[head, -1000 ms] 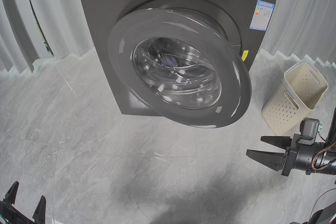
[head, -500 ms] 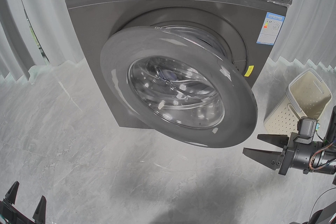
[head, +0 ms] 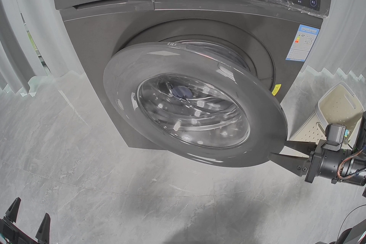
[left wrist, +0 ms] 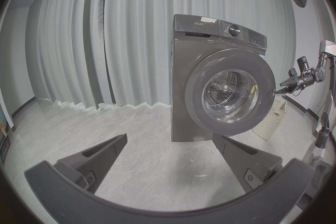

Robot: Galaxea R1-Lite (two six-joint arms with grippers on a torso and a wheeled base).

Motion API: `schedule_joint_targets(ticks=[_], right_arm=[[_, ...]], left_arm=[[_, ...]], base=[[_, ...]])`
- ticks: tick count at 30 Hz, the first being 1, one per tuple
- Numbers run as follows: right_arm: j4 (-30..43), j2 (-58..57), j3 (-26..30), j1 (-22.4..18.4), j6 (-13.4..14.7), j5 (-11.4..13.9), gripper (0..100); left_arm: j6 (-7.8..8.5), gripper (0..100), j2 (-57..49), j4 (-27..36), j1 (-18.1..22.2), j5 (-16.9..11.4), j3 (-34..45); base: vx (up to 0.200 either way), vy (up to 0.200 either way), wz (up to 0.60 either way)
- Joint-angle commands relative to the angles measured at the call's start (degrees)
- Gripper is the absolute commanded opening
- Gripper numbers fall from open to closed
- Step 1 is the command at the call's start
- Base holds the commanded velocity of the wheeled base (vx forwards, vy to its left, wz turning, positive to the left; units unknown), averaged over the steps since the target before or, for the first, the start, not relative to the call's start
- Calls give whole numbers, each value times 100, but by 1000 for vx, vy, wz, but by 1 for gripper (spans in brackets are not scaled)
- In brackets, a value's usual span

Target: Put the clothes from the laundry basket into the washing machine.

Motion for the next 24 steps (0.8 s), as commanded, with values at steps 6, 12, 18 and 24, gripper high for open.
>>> schedule_joint_targets(ticks=[6, 12, 18, 24], right_arm=[[-15, 56, -203, -320, -37, -14, 100], [-551, 364, -177, -320, -28, -23, 100], [-1334, 1058, -185, -303, -10, -383, 100], [-2494, 1621, -185, -320, -10, -612, 100]], left_arm=[[2, 100, -64, 2, 0, -1, 84], [2, 100, -64, 2, 0, -1, 84], [2, 100, -64, 2, 0, -1, 84], [-6, 100, -64, 2, 0, -1, 84]], base=[[0, 0, 0], [0, 0, 0], [0, 0, 0], [0, 0, 0]])
